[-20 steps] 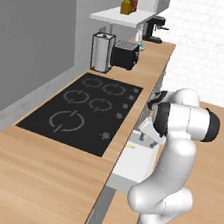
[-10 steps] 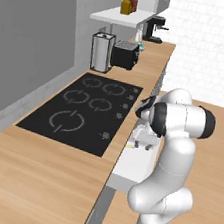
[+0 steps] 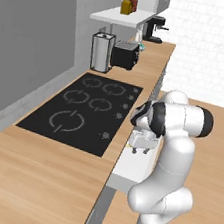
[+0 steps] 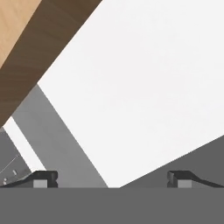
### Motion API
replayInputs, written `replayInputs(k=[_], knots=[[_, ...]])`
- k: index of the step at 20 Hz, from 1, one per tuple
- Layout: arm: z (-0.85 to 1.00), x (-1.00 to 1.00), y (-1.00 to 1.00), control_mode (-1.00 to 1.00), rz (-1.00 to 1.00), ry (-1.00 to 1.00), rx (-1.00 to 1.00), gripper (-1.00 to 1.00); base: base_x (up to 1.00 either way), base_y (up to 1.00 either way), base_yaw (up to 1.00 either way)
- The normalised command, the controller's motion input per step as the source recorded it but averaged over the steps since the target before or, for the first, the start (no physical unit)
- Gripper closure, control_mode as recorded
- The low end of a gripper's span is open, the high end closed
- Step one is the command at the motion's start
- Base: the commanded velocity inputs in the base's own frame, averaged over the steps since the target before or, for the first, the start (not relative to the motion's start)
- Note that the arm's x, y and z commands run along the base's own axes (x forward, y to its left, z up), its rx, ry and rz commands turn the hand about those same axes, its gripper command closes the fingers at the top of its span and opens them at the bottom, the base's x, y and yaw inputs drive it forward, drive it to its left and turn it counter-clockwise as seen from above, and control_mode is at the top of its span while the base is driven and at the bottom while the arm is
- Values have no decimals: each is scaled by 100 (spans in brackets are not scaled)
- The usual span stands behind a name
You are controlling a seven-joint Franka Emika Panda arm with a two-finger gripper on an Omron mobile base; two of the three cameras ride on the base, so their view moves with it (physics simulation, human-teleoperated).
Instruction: Take a straw from the drawer in front and place it inside the glass cup on the dining counter.
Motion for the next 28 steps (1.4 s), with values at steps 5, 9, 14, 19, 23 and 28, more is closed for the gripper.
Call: replayInputs(k=[5,9,14,19,23,28], knots=[[-36,0,0,-100,5,0,-4,-100,0,0,0],[-37,-6,-8,-100,8,0,-8,-100,0,0,0],[-41,-42,-30,-100,6,0,-5,-100,0,0,0],[-37,-68,-46,-100,2,0,-1,-100,0,0,0],[-32,-77,-57,-100,0,0,0,-100,0,0,0],[-28,-85,-59,-100,0,0,0,-100,0,0,0]])
